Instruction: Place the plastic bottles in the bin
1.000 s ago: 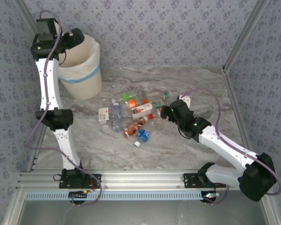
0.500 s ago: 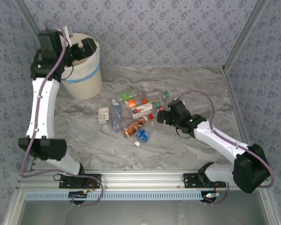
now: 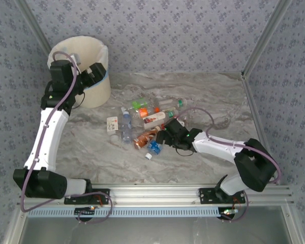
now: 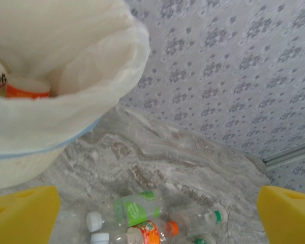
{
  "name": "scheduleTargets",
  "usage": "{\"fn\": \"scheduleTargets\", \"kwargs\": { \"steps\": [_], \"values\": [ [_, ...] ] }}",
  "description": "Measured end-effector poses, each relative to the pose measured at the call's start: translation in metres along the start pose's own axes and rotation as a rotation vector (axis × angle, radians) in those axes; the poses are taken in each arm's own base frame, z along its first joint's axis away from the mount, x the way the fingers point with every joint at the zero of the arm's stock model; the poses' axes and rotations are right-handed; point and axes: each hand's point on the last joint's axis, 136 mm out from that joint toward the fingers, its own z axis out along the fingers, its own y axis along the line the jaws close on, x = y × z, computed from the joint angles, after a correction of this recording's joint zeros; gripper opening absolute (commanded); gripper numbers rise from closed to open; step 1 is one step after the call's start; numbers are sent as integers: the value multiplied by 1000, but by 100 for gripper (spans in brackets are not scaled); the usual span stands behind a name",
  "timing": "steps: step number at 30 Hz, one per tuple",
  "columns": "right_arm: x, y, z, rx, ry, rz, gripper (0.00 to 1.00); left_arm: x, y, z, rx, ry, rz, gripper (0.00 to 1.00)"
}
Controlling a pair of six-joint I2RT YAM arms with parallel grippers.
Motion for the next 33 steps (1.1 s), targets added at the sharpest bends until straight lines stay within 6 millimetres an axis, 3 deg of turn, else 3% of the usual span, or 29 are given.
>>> {"fn": "scheduleTargets", "kwargs": {
  "steps": [3, 6, 16, 29, 33],
  "values": [
    [4, 17, 3, 0, 10, -39, 97, 16, 11, 7, -22, 36, -24, 99],
    [9, 21, 8, 18, 23, -62, 97, 27, 18, 11, -36, 61, -39, 100],
    [31, -12, 29, 142, 107, -74, 96, 58, 7, 16, -20, 145, -22, 99],
    [27, -28, 27, 131, 98, -47, 63, 76, 9, 20, -21, 201, -11, 99],
    [17, -30, 21, 111, 52, -42, 55, 88, 3, 24, 8, 239, 3, 99]
  ]
}}
